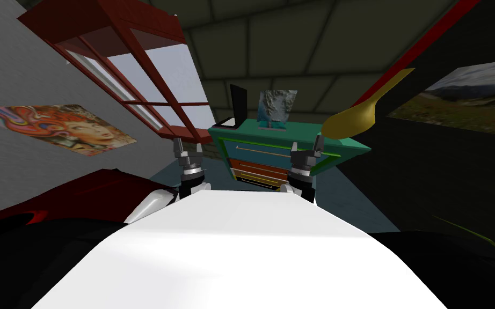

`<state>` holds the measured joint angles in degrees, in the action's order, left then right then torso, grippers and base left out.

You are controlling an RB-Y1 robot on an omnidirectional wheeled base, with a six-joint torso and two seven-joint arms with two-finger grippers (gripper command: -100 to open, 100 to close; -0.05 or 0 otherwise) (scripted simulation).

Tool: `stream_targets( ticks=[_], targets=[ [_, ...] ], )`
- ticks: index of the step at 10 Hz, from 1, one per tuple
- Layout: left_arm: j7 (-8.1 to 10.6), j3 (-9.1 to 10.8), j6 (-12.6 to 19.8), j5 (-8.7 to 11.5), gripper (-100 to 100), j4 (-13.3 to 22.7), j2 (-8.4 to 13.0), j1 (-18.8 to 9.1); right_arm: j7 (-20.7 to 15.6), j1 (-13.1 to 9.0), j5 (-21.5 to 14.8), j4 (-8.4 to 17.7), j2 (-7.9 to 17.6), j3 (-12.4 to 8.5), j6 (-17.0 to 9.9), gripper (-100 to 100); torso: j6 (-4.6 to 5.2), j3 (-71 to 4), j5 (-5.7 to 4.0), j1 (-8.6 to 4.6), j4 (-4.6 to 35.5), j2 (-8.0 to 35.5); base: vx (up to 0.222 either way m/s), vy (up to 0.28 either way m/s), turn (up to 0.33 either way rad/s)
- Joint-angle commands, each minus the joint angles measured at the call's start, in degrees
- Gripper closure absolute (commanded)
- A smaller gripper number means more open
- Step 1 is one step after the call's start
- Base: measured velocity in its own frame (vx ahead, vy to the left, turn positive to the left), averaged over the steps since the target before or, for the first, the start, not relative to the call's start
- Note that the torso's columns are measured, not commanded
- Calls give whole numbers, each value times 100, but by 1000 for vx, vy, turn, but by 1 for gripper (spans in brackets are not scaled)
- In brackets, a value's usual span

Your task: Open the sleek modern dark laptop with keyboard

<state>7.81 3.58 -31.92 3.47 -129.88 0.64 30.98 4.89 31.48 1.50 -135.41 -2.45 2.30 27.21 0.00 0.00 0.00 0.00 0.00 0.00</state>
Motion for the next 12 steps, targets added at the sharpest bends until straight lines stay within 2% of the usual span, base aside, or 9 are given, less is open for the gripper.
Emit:
stream_targets(
  ticks=[1, 9, 10, 12],
  targets=[
    [0, 0, 0, 0, 0, 0, 0, 0, 0, 0, 0, 0, 0, 0, 0, 0, 0, -467, 0, 0, 235, 232, 0, 0, 0],
    [0, 0, -1, 0, 0, -2, 0, 0, 0, 0, 0, -2, 0, 0, 1, 0, 0, -7073, 0, 0, 3537, 3539, 0, 0, 0],
    [-30, 13, 87, -4, -100, -14, 207, -117, 0, 0, 0, -2, 0, 0, 1, 0, 0, -7919, 0, 0, 3960, 3962, -8, 7, 3],
    [-100, 43, 299, -15, -100, -40, 483, -394, 0, 0, 0, 1, 0, 0, 0, 0, 0, -8421, 2, 6, 4207, 4216, -40, 25, 2]
  ],
)
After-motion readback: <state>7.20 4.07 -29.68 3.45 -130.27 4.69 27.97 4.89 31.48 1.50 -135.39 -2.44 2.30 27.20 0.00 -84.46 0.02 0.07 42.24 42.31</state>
